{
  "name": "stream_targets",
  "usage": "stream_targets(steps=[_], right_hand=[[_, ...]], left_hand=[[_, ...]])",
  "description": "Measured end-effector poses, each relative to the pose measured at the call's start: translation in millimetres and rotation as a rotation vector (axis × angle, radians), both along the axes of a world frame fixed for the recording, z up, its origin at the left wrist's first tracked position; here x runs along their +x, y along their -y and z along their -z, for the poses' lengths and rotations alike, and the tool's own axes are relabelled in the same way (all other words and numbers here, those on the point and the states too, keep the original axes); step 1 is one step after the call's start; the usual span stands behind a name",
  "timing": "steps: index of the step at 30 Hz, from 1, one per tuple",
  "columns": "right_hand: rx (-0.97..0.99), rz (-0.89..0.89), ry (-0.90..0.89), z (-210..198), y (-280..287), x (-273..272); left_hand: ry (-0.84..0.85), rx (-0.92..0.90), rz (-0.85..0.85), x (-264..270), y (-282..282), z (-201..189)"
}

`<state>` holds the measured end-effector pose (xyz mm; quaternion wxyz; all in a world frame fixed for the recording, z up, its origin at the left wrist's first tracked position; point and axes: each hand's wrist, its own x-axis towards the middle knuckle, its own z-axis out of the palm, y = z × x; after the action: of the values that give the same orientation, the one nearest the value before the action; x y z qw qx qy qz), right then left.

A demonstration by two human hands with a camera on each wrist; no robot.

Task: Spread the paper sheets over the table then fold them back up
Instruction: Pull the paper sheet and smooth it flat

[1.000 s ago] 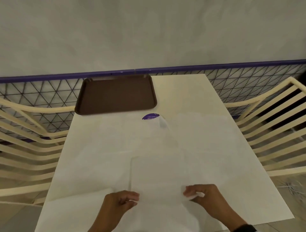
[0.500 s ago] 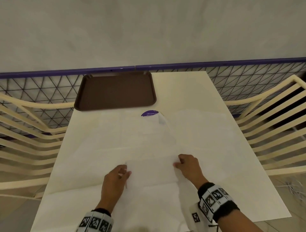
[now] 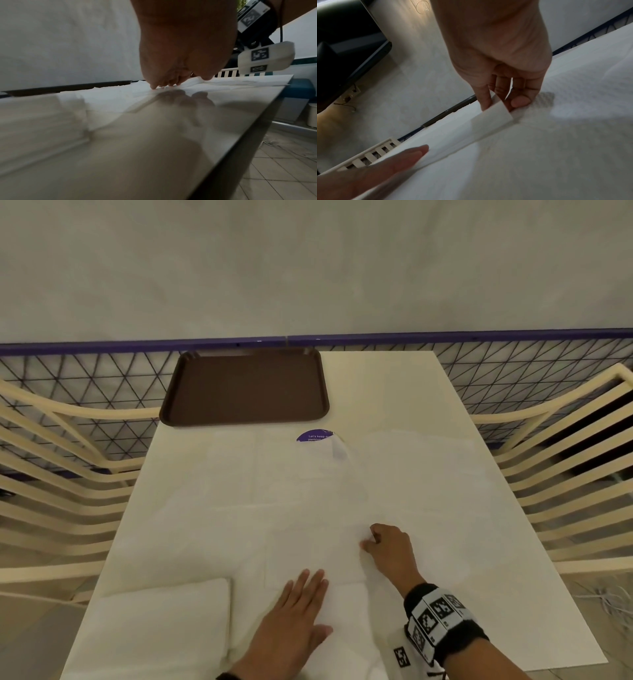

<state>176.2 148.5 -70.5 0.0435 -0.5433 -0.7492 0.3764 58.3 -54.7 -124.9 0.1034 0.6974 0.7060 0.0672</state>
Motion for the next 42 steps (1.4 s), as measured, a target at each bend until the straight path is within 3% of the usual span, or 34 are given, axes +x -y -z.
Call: stream_targets(steps=[2,4,7,10,13,20,23,25,27,29,34,36,39,42], right_hand=[[0.052,-0.041,0.042,-7.6,4.3,2.1],[0.311,-0.108,0.073,-10.9,15.3,6.5],[0.606,-0.346,-0.07,-13.9,43.7,6.9],[0.395,-0.744,0.098,-0.2,73.5,9.1],[0.333,-0.851,0.324,24.0,85.2,21.7],[0.211,-0.68,0.397,5.7,53.2,67.9],[0.241,-0.699,0.454,9.2,53.8,73.0],[0.286,-0.711,0.445,11.7,56.9,72.2],[0.314,-0.693,0.452,12.6,57.9,69.8],[0.337,-0.7,0.479,12.0,58.2,70.8],[0.191,-0.672,0.466,9.0,54.6,70.1],[0.232,-0.667,0.393,10.8,52.8,69.7],[0.212,-0.617,0.246,-5.9,48.1,56.8],[0.341,-0.564,0.15,-27.8,41.3,30.8]], left_hand=[[0.005,-0.016,0.004,0.3,1.0,4.6],[-0.009,-0.012,0.002,0.4,1.5,8.4],[-0.034,0.015,0.005,0.2,1.2,9.8],[-0.015,0.03,-0.002,0.1,-2.1,8.2],[-0.02,0.018,-0.026,-1.7,-2.9,7.9],[-0.018,-0.037,-0.23,-31.9,27.6,13.3],[-0.036,-0.004,-0.269,-36.6,23.7,-3.9],[0.021,0.08,-0.38,-42.3,5.4,-23.7],[0.165,0.07,-0.582,-50.6,-17.9,-43.8],[0.367,-0.131,-0.794,-56.1,-39.3,-58.1],[0.652,-0.243,-1.044,-58.8,-72.4,-67.4],[0.697,-0.276,-1.059,-60.9,-74.5,-66.2],[0.525,-0.294,-0.919,-60.8,-69.2,-75.0],[0.527,-0.078,-0.787,-53.4,-63.2,-95.5]])
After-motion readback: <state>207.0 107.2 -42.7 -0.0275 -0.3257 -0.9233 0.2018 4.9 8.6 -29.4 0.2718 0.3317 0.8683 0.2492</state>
